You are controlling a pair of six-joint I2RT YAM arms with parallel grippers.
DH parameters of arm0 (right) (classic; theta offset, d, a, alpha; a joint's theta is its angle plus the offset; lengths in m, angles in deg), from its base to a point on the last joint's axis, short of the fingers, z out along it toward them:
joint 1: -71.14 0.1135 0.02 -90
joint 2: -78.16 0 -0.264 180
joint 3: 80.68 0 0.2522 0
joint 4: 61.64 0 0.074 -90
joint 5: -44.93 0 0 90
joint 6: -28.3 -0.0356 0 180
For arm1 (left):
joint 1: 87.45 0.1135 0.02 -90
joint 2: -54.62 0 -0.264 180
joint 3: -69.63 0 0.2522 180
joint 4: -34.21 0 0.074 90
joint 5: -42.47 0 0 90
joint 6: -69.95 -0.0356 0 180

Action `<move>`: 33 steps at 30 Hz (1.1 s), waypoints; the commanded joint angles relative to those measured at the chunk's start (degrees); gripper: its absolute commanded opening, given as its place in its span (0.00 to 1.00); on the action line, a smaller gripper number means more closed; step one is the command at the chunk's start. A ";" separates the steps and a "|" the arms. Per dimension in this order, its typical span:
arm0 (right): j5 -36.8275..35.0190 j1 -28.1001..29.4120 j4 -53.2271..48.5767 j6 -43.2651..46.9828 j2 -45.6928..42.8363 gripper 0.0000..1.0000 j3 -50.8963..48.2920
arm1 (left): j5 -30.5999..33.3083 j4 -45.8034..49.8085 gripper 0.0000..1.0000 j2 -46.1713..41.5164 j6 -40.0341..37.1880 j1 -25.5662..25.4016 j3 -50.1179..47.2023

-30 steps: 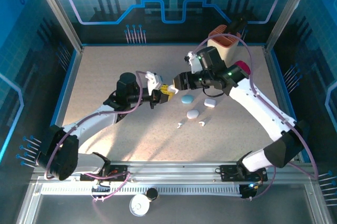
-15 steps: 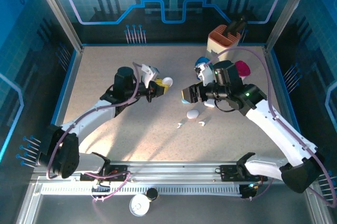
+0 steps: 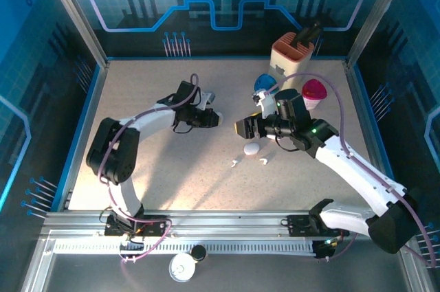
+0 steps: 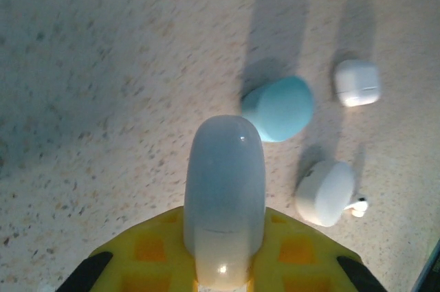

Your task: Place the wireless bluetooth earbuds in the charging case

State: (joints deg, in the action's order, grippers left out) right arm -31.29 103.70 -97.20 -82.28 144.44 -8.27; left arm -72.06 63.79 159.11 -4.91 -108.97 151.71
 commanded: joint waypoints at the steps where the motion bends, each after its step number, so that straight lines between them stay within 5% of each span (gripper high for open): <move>1: 0.19 -0.67 2.64 -1.38 0.09 0.72 -1.62 | 1.77 7.31 0.08 3.49 4.25 0.56 4.15; 13: -1.54 -2.96 2.38 -3.00 -1.40 0.72 -3.46 | 2.69 11.79 0.21 10.29 5.17 0.95 8.28; 19: -3.40 -4.86 1.77 -4.43 -2.73 0.72 -4.29 | 5.73 11.27 0.54 7.52 5.09 0.97 7.05; 27: -11.41 -10.36 -4.99 -8.20 -1.46 0.70 -4.60 | 8.87 6.46 0.81 -0.60 4.89 0.96 2.80; 33: -15.02 -15.94 -10.08 -11.71 3.49 0.70 -4.49 | 7.39 -8.44 0.98 -11.38 -1.28 0.22 -6.15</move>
State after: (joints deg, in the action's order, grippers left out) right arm -43.05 90.50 -102.36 -90.67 145.34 -12.29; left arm -64.26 64.20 152.31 -1.63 -108.51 148.86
